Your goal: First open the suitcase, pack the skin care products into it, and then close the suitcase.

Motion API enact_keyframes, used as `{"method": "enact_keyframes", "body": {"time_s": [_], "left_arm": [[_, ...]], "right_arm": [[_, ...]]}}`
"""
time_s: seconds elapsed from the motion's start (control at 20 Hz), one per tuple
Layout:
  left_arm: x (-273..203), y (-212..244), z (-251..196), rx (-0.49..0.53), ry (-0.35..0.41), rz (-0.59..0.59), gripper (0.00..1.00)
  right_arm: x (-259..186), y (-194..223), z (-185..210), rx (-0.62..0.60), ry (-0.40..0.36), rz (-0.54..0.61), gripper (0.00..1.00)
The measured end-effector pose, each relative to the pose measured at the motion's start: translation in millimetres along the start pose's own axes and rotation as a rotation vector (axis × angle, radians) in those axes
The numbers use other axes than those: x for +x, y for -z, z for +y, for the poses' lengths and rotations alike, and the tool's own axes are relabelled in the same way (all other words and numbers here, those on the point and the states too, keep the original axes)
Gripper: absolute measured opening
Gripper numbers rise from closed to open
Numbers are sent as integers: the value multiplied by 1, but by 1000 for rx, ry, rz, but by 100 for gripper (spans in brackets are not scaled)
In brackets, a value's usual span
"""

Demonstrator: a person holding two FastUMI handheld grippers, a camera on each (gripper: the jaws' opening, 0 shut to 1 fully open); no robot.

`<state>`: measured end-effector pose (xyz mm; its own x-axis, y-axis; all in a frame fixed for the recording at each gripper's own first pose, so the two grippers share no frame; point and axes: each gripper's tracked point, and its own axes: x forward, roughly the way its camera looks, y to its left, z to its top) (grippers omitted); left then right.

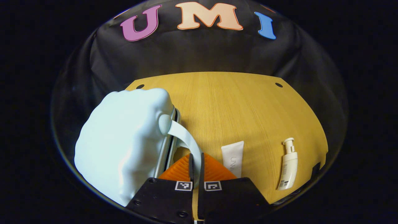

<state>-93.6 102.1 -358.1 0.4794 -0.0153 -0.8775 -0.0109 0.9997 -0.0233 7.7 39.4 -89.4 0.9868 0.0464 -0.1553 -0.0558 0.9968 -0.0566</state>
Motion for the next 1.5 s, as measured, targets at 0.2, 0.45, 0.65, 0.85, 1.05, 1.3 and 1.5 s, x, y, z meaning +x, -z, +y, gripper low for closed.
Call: {"method": "enact_keyframes", "body": {"time_s": [0.2, 0.45, 0.65, 0.85, 1.05, 1.3, 1.5], "left_arm": [[-60, -77, 29, -30, 17, -136, 0], [-101, -125, 81, 11, -23, -212, 0], [-125, -153, 132, 57, -96, -270, 0], [-148, -188, 203, 111, -213, -344, 0], [-147, -201, 290, 125, -342, -359, 0], [-134, -185, 410, 107, -490, -291, 0], [-102, -168, 469, 61, -492, -244, 0]], "right_arm": [[6, 1, 11, 16, -20, -9, 98], [19, -1, 44, 33, -76, -24, 98], [30, -1, 63, 44, -98, -27, 98], [42, -2, 81, 50, -100, -31, 99], [57, 2, 104, 46, -98, -27, 99], [75, 12, 145, 33, -99, -2, 98], [82, 15, 173, -8, -98, 14, 99]]}}
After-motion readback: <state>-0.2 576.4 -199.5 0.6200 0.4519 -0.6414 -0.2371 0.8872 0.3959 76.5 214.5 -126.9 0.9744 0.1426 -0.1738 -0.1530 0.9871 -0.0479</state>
